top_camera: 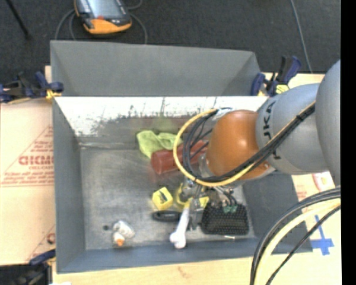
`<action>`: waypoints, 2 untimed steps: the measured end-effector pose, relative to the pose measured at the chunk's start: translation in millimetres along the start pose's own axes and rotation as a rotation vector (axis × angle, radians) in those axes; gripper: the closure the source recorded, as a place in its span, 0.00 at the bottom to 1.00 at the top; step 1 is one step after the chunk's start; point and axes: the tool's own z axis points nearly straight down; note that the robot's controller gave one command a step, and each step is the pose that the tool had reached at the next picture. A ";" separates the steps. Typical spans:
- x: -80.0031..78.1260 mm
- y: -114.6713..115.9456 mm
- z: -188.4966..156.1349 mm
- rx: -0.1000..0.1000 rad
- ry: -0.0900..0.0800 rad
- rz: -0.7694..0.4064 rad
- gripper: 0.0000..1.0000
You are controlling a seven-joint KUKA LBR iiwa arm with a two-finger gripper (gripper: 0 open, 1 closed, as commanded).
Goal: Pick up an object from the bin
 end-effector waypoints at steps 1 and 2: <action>-3.1 -3.9 -38.1 -0.002 0.024 -0.008 1.00; -19.3 9.6 -142.0 -0.001 0.023 0.081 1.00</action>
Offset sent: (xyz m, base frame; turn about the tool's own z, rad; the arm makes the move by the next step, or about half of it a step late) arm 0.0125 0.0129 0.1419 0.0819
